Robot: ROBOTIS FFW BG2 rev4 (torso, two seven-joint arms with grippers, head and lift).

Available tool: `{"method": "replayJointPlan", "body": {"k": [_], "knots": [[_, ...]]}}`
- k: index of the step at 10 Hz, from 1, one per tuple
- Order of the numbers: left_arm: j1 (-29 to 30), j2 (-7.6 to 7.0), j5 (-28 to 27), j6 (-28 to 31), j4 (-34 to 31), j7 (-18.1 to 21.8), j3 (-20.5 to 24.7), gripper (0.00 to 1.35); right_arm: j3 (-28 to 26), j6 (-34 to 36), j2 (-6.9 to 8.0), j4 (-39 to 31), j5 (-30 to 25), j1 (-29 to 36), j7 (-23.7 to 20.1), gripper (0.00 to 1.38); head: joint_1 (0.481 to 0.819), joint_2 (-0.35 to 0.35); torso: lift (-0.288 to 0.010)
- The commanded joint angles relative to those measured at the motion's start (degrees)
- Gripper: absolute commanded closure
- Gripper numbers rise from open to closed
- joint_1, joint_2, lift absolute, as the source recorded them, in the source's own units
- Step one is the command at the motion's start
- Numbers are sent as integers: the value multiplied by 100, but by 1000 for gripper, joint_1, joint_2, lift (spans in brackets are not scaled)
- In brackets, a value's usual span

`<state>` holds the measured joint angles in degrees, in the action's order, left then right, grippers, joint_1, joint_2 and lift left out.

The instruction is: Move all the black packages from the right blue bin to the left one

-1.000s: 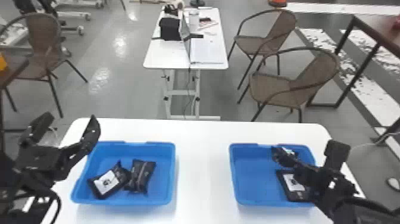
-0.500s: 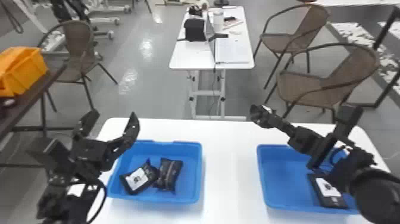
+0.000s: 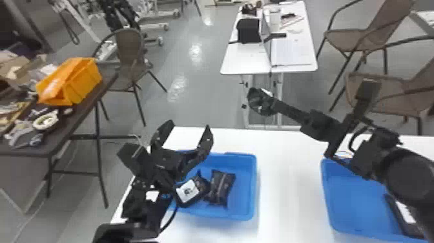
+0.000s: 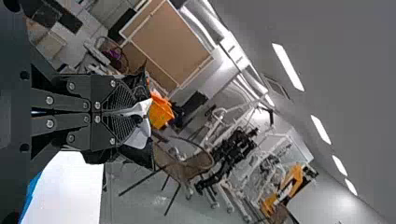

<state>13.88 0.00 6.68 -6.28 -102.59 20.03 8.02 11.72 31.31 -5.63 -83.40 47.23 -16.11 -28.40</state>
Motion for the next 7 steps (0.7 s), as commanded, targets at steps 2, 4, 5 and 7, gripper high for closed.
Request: {"method": "replayJointPlan", "body": {"k": [2,4,5,7], "knots": [[-202,15,677,452,-15,1,-195,36,568,-196,-140,61,-417,-279,-87,1182,670,246,0],[-448,0,1758,1085,-68,-17,-424,38,1069,-345,-263,272,-452,-411,-96,1182,667,248,0],[-562,-88,1872,1665,-305,-43,-441,68,1306,-371,-333,369,-478,-516,-87,1182,669,245,0],[-703,-202,2065,2087,-507,-105,-529,105,1640,-450,-421,465,-373,-683,-87,1182,670,239,0]]}}
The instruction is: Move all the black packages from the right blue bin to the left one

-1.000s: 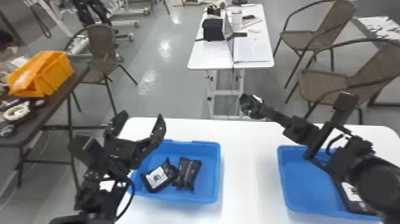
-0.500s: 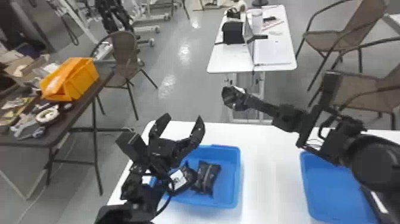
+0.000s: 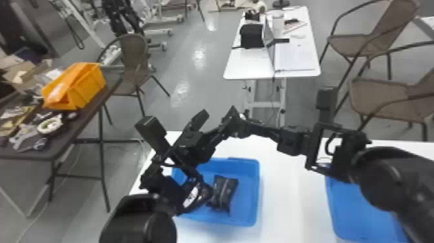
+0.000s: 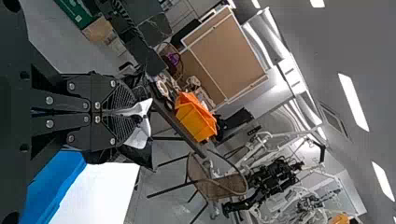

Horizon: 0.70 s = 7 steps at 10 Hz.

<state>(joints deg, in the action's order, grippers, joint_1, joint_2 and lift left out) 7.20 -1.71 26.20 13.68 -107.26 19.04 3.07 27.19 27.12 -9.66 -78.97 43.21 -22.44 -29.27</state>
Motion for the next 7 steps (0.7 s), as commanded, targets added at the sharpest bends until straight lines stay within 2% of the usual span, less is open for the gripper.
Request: {"method": "replayJointPlan", "body": {"k": [1,3,6,7], "knots": [[-35,-22,210,293,-155,-93,-44,107,173,-76,-36,40,48,-111,1,1182,668,239,0],[-52,-49,210,873,-287,-172,-9,107,234,-84,-54,31,100,-164,1,1182,665,237,0],[-35,-40,183,1286,-401,-322,79,107,340,-93,-54,13,197,-173,-8,1182,672,242,0],[-35,-40,201,1242,-410,-331,88,107,340,-93,-54,13,215,-182,-8,1182,676,247,0]]}}
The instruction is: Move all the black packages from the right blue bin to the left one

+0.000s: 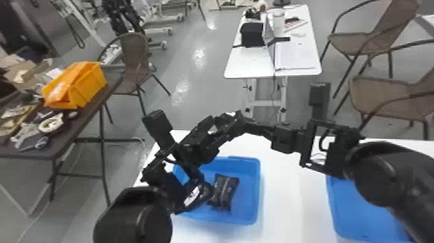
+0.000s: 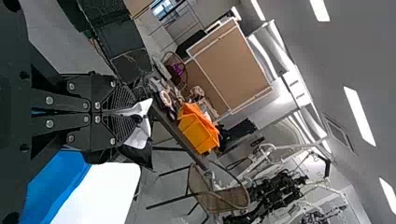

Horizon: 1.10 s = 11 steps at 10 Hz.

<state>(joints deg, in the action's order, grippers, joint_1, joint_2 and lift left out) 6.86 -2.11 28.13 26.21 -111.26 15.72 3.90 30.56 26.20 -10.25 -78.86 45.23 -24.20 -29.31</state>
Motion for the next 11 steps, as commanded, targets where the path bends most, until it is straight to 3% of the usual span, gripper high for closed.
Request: {"method": "replayJointPlan", "body": {"k": [1,3,4,7,11], "knots": [[-18,0,17,77,-9,1,6,162,3,-1,-4,11,21,3,5,1182,677,249,0],[-97,-62,184,447,-53,-96,-12,967,12,-1,5,20,30,-6,5,1182,678,247,0],[-114,-88,184,394,-53,-87,-29,1233,20,-1,5,20,30,-15,5,1182,680,244,0],[-70,-71,140,113,-53,-52,-38,1211,12,-132,40,99,-23,-50,5,1182,674,242,0],[-26,-53,26,-221,-80,-52,-64,1211,-67,-510,225,380,-154,-208,5,1181,654,245,0]]}}
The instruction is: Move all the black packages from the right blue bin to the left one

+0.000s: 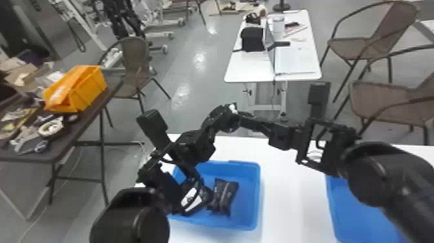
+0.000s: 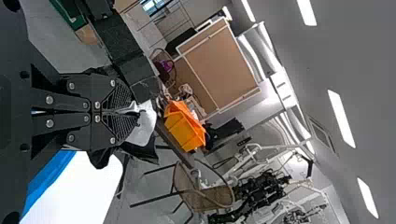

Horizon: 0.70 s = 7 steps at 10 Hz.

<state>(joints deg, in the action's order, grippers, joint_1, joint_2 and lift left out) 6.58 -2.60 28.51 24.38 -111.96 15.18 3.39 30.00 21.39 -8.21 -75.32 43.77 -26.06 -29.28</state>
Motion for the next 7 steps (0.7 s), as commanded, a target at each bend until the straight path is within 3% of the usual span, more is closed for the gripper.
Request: {"method": "replayJointPlan", "body": {"k": [1,2,3,4,7], "knots": [[10,-4,-21,-127,-1,3,-14,1211,-55,-162,30,44,-105,-31,-16,1079,646,244,0],[28,-4,-65,-197,-1,3,-5,1211,-222,-302,83,-62,-571,-31,-192,595,639,242,0],[63,5,-65,-258,-1,3,21,1211,-345,-364,109,-97,-606,-13,-271,25,629,239,0],[107,40,-92,-338,-27,-6,74,1211,-460,-364,136,-71,-554,39,-289,-2,618,236,0],[362,275,-355,-478,-150,-24,435,1211,-750,-373,144,-88,-527,224,-298,417,617,241,0]]}}
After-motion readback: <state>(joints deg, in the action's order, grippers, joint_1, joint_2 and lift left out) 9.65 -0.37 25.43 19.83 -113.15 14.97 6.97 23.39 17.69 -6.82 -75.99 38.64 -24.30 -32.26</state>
